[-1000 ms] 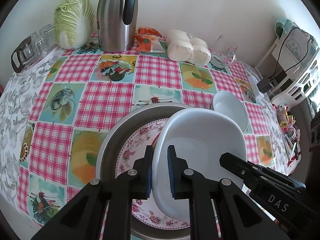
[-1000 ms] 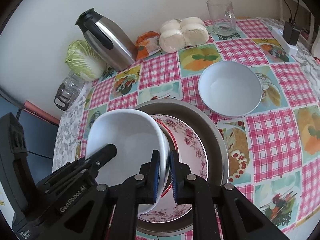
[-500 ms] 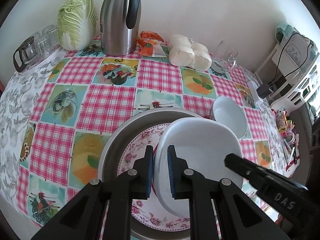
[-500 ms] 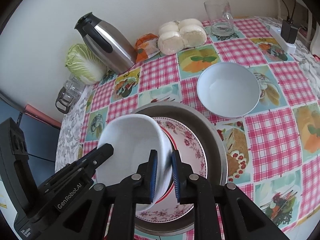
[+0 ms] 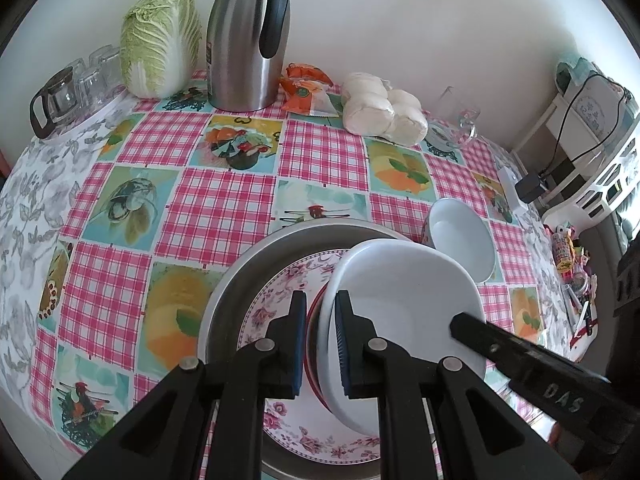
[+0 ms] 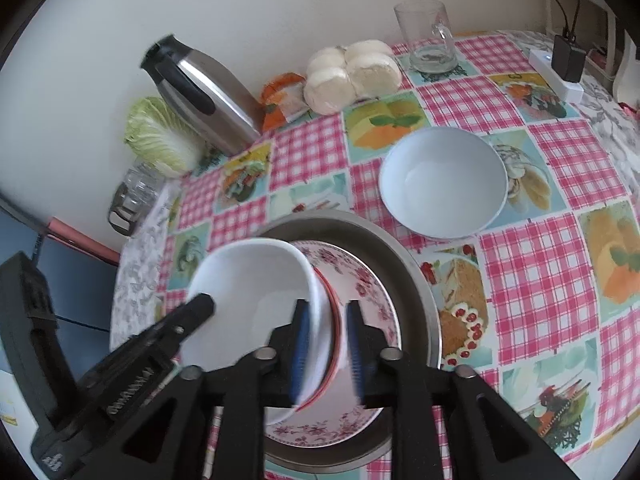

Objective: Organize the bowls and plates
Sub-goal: 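Lower the square bowl into the red-rimmed bowl and open the left gripper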

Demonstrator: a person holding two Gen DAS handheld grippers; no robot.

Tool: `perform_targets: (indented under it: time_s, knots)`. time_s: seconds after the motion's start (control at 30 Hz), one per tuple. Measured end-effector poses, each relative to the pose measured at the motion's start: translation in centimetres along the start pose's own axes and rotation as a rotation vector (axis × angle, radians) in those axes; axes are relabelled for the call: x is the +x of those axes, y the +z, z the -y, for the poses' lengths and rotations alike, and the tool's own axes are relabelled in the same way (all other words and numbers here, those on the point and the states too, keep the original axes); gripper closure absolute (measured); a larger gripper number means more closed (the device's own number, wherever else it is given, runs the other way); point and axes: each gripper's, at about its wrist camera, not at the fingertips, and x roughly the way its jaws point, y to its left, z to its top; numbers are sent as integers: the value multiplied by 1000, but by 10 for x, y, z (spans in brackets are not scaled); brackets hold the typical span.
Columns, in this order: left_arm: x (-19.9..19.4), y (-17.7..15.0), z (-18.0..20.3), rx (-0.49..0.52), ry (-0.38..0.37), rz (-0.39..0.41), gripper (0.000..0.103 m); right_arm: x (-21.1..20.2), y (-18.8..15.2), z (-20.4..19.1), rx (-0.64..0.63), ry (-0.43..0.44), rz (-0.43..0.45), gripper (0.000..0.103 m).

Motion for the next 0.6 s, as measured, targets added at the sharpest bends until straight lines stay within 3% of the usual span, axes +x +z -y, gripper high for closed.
perform_targets:
  time_s: [0.13, 0.2, 0.27, 0.33, 0.4, 0.47, 0.6]
  knots:
    - [1, 0, -2, -10, -3, -3, 87, 6, -2, 3, 1, -13, -23, 66]
    - [1, 0, -3, -15, 1, -5, 81, 7, -3, 1, -8, -19, -21, 66]
    - [0, 1, -4, -18, 15, -1, 53, 6, -4, -1, -19, -20, -20, 66]
    - [-3, 2, -6, -27, 11, 9, 44, 5, -4, -3, -29, -21, -18, 60]
    - [-6, 2, -8, -34, 10, 18, 42, 4, -4, -6, -40, -29, -11, 46]
    - [-6, 3, -9, -35, 29, 23, 33, 3, -4, -8, -51, -36, 0, 39]
    - [-7, 5, -13, -40, 80, 34, 25, 0, -3, -7, -56, -45, 21, 27]
